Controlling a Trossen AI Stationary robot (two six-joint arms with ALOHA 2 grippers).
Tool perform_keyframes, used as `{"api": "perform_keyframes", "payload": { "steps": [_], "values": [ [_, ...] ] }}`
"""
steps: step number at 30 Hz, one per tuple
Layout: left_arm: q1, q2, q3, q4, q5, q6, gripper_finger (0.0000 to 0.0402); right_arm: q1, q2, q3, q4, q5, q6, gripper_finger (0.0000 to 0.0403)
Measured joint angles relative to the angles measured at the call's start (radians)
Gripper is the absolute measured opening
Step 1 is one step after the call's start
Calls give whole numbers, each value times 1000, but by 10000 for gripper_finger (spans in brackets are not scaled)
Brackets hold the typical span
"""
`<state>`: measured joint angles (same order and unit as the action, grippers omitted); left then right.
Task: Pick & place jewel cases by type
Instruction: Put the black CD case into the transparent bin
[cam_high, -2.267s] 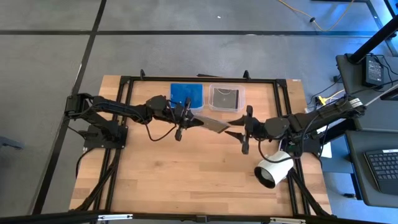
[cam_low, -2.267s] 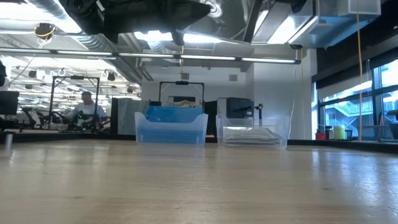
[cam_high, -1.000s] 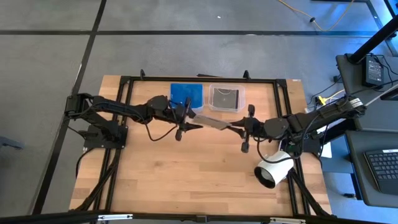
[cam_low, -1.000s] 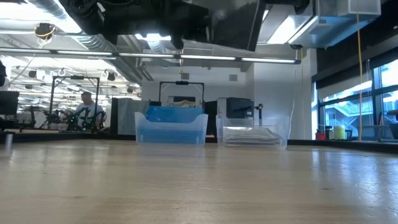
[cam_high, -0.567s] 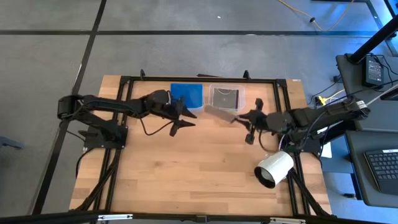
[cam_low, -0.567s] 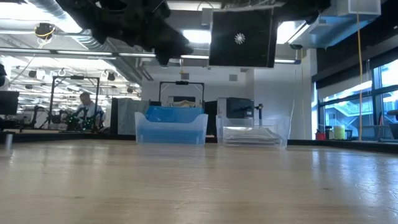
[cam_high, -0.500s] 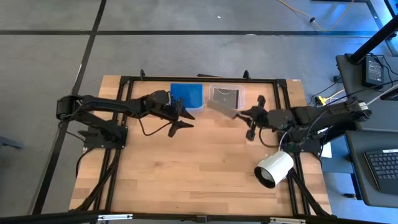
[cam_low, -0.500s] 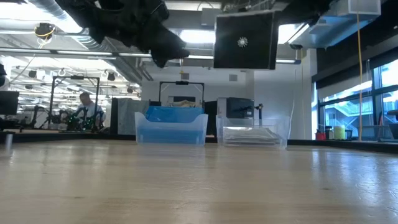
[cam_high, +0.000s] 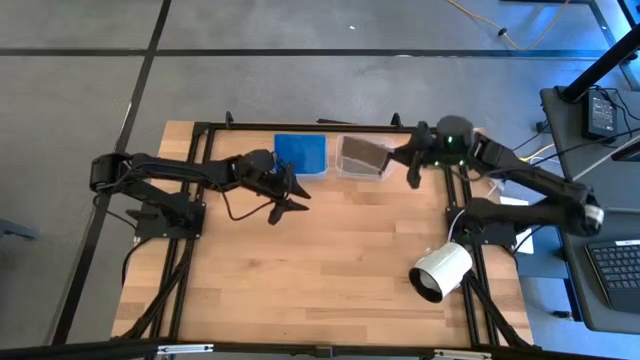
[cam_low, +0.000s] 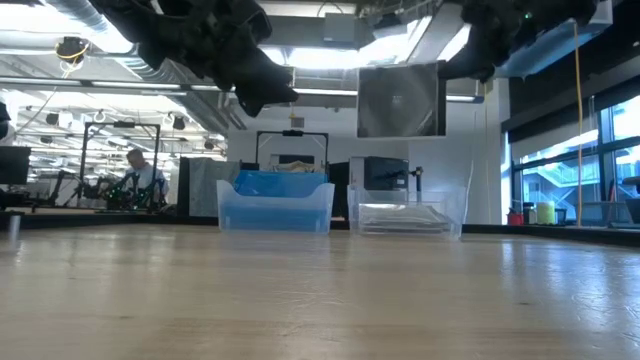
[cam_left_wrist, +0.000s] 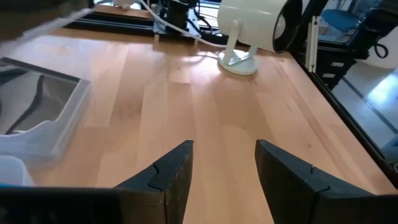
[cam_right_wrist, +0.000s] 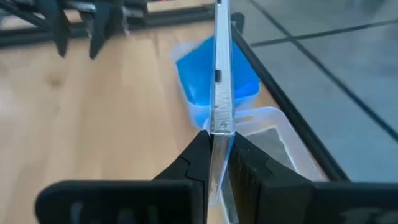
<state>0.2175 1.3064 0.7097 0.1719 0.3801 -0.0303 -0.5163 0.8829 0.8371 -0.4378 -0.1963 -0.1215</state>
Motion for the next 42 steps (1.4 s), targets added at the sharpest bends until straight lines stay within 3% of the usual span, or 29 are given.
{"api": "perform_keyframes", "payload": {
  "steps": [8,20,31,34,38,42],
  "values": [
    [-29,0,0,0,-1,51,170,-341,85,0,0,-407,-82,43],
    [-47,0,0,0,-1,46,171,-561,460,0,52,-735,-251,43],
    [-48,1,0,0,-2,84,173,-600,648,1,85,-770,-280,43],
    [-48,1,0,0,-2,95,171,-600,669,2,83,-759,-272,61],
    [-48,1,0,0,-2,96,169,-600,667,1,79,-674,-294,110],
    [-48,1,0,-10,-2,71,172,-595,646,1,83,-511,-305,145]
  ]
}}
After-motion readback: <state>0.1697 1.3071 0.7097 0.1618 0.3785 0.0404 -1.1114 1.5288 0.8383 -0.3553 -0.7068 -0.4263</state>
